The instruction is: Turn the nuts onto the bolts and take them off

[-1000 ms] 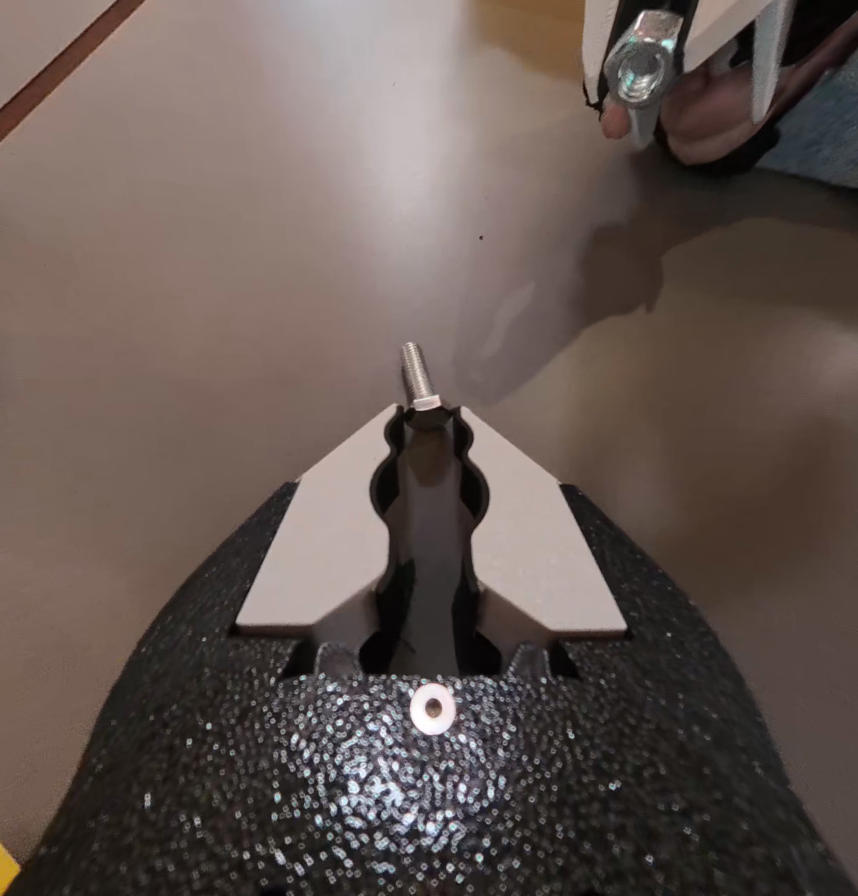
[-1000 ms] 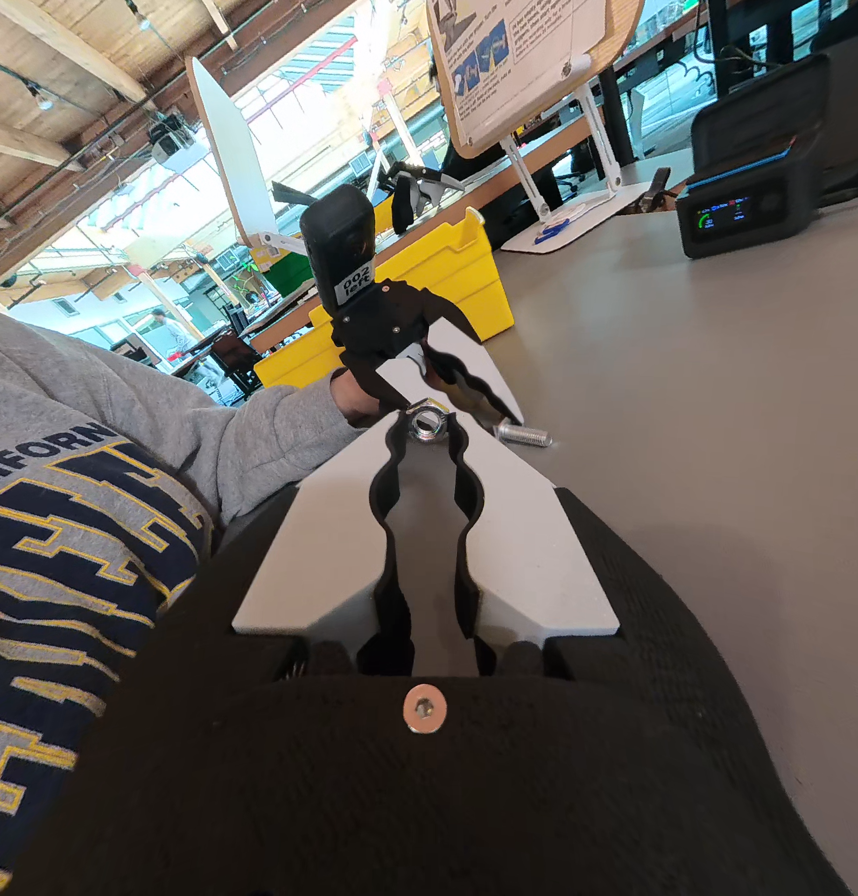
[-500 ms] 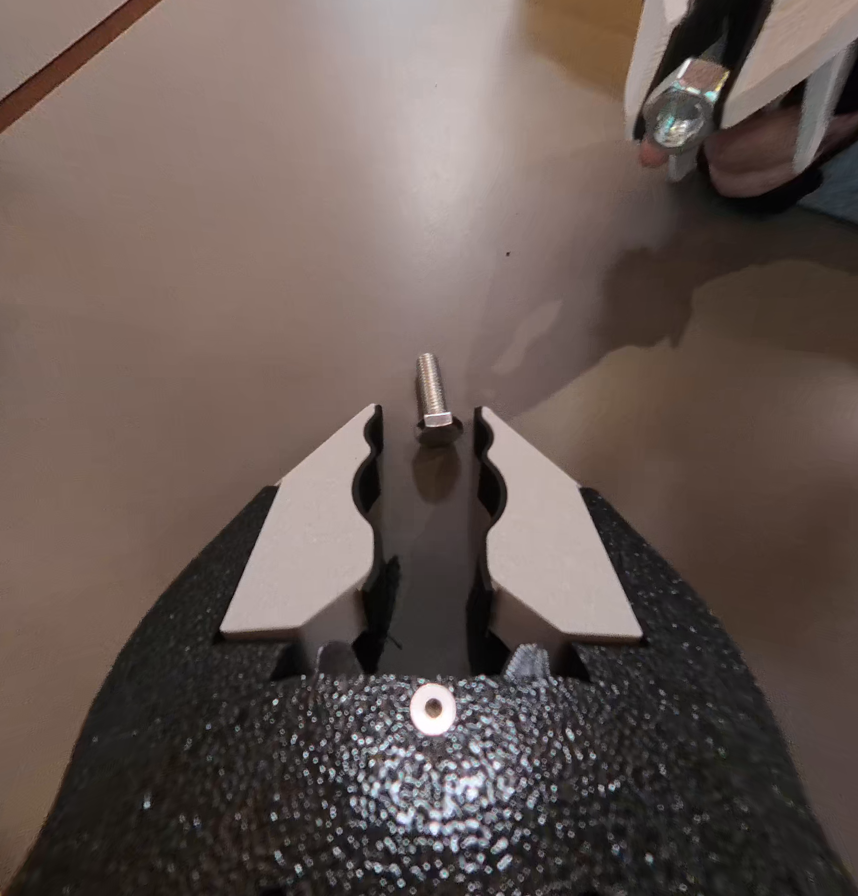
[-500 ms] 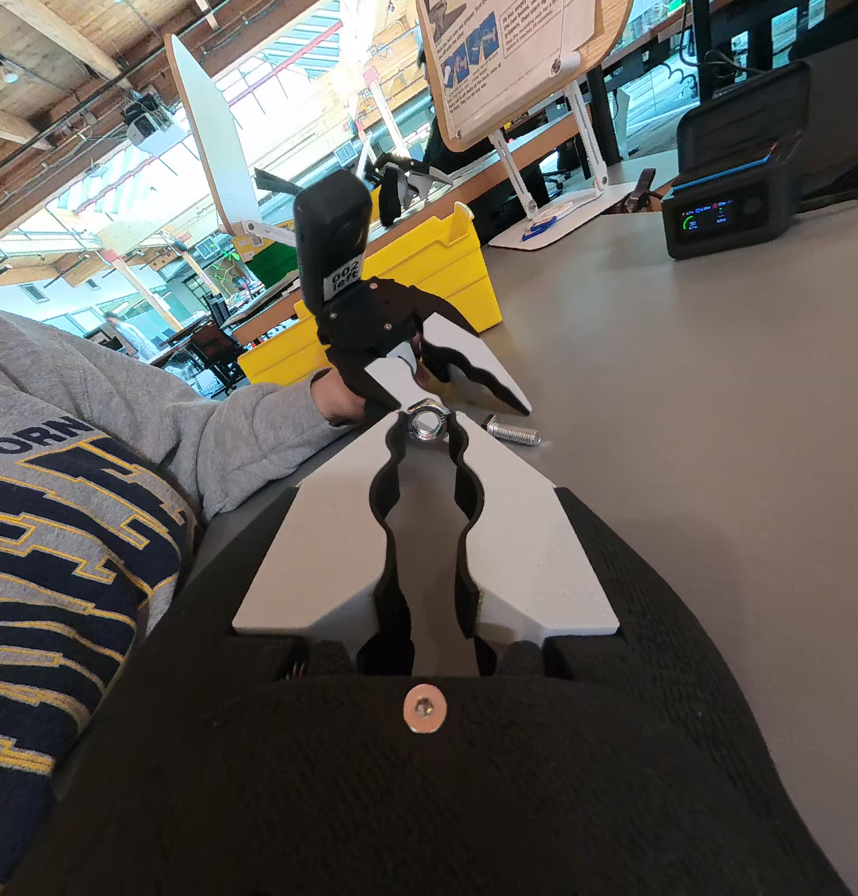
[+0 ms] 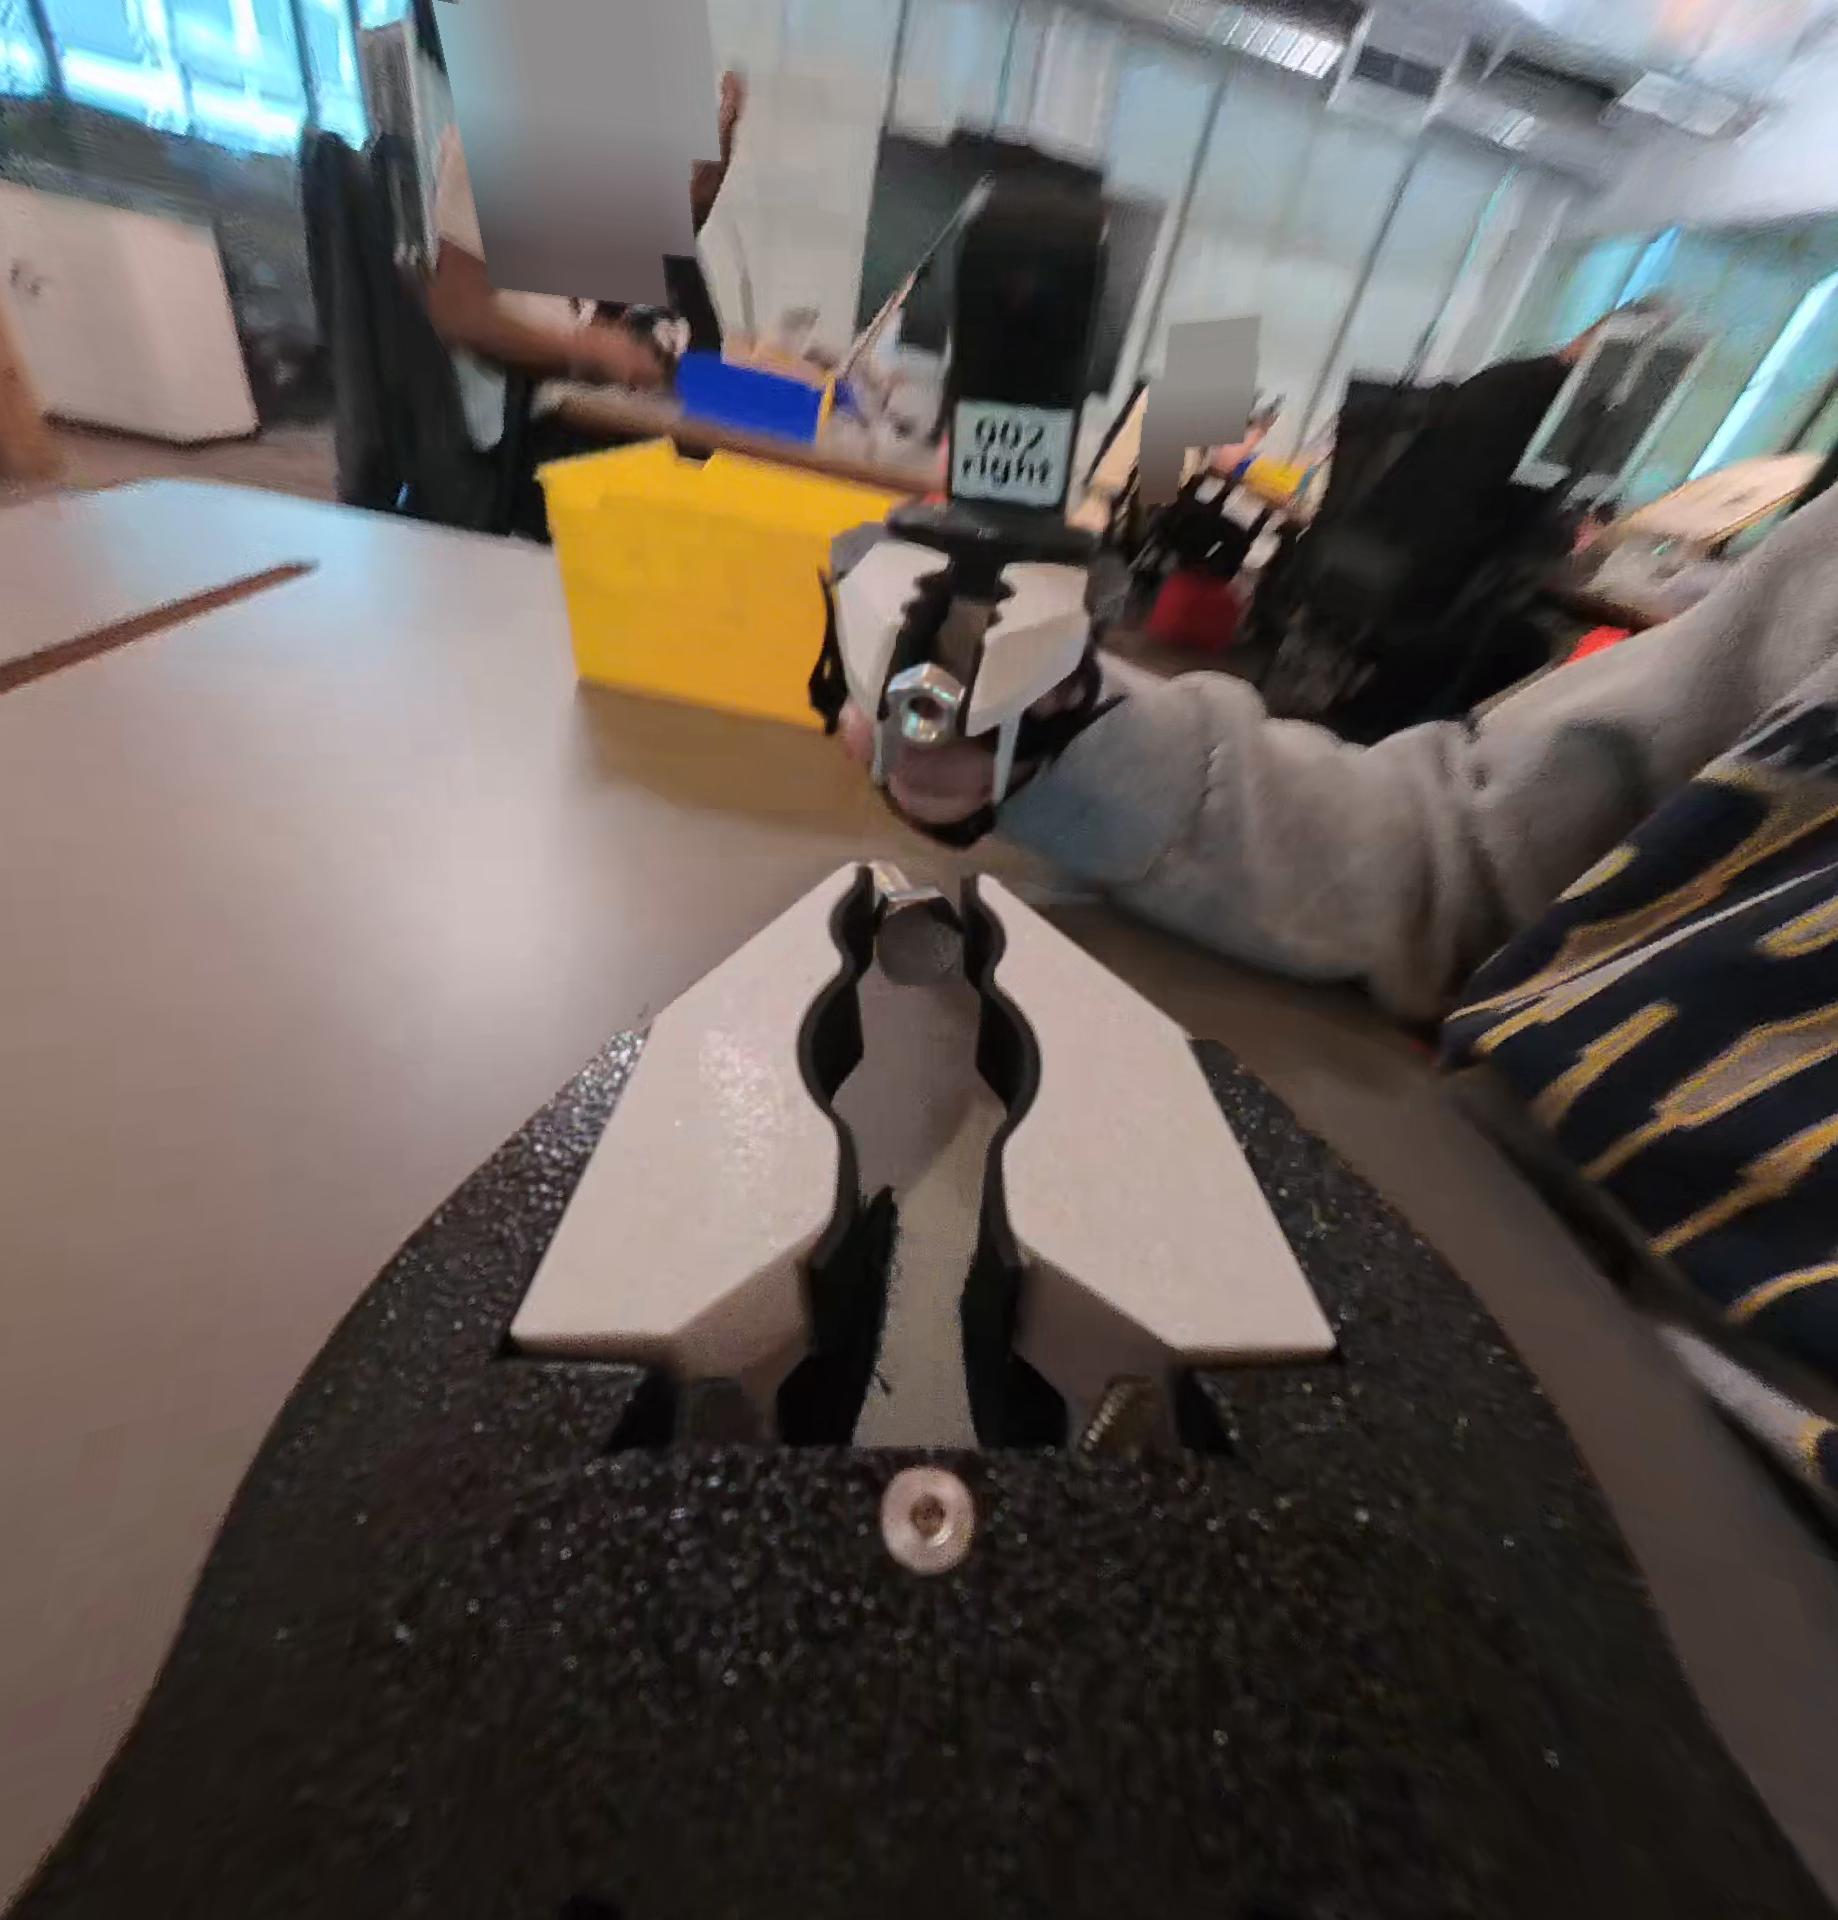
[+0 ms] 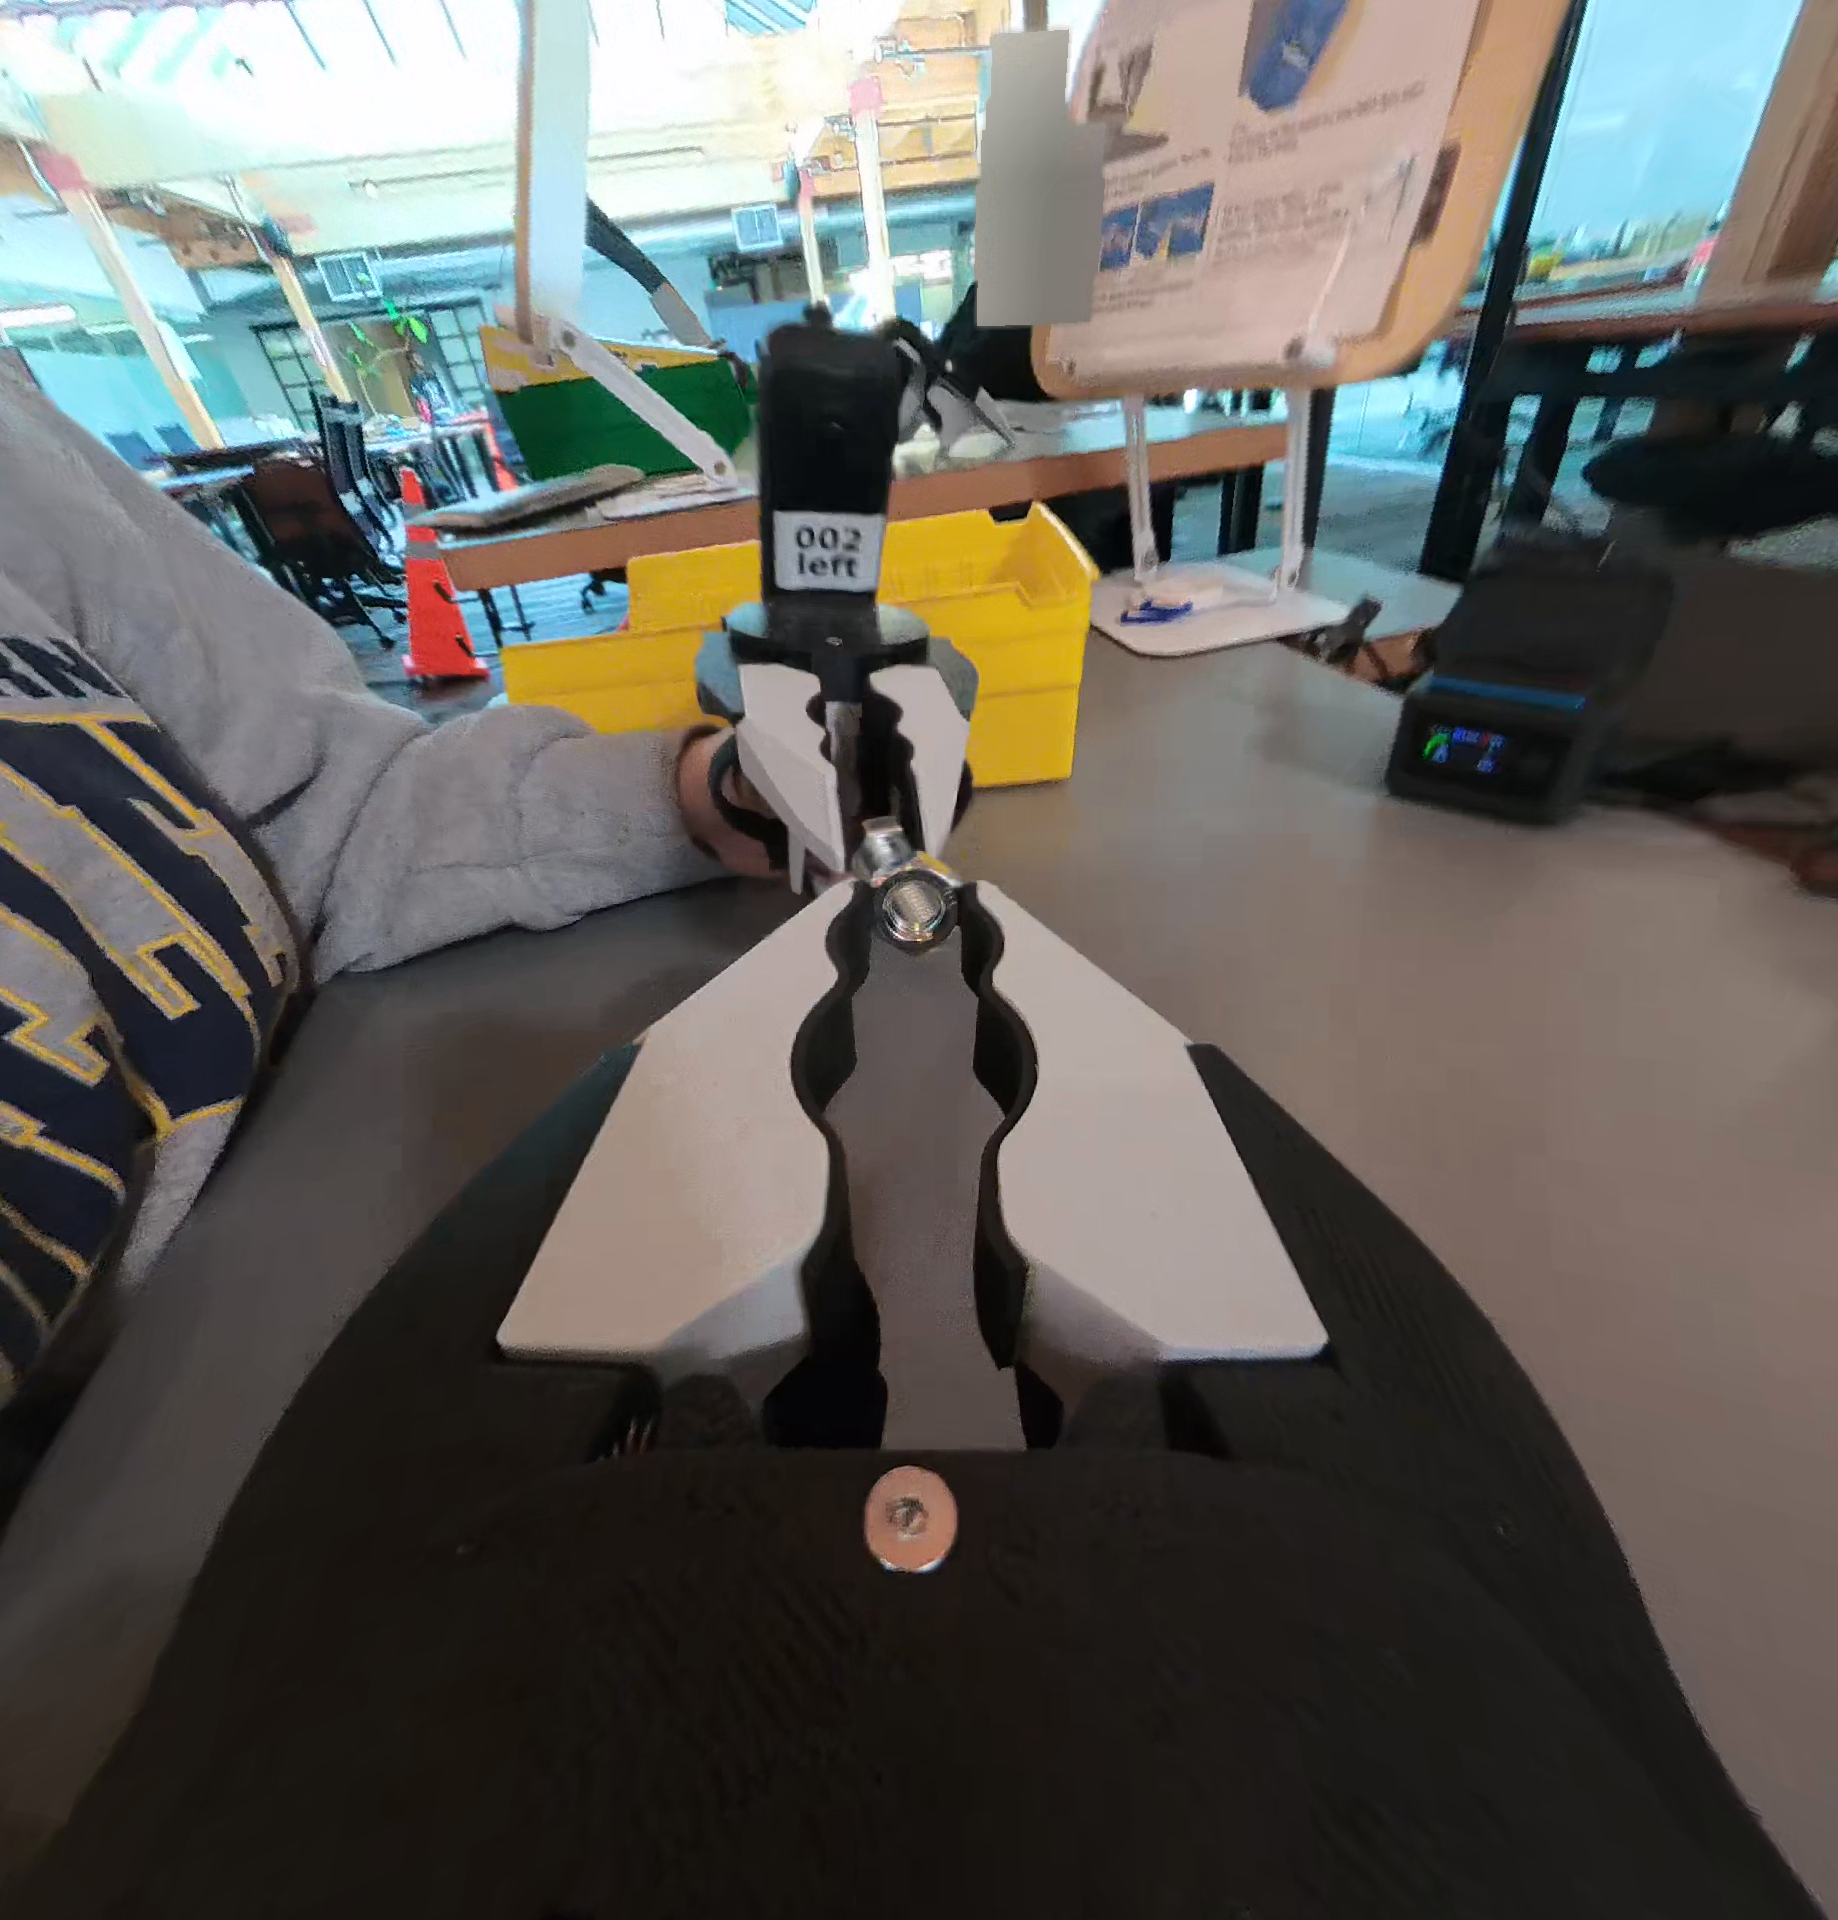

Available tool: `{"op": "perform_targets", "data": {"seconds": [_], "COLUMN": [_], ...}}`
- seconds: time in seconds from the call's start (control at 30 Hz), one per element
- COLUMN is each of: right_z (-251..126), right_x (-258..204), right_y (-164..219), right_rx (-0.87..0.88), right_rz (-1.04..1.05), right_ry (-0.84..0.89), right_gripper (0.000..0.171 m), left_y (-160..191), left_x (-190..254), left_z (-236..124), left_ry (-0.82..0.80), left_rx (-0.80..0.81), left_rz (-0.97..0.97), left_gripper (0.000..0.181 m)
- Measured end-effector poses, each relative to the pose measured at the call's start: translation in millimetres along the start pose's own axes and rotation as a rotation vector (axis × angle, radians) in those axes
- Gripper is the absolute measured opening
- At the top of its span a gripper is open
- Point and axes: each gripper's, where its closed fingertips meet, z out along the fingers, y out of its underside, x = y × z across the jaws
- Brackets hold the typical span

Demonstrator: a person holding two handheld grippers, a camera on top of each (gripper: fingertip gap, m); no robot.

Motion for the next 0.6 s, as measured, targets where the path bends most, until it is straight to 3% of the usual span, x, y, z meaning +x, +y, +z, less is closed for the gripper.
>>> {"op": "perform_targets", "data": {"seconds": [0.13,0.27,0.6], "right_z": [-4.3,4.5,15.3], "right_x": [-19.9,-35.9,-48.1], "right_y": [-26.1,-27.6,-35.3], "right_rx": [0.060,0.031,0.159], "right_rz": [-0.114,-0.250,-0.280], "right_ry": [-0.013,-0.004,-0.050], "right_gripper": [0.016,0.016,0.015], "left_y": [-21.3,-42.2,-55.9], "left_x": [16.4,30.7,40.3], "left_z": [1.6,-1.7,-6.5], "left_ry": [0.110,0.258,0.422], "left_rx": [0.151,0.326,0.469], "left_rz": [-0.057,-0.182,-0.333], "left_gripper": [0.013,0.013,0.012]}}
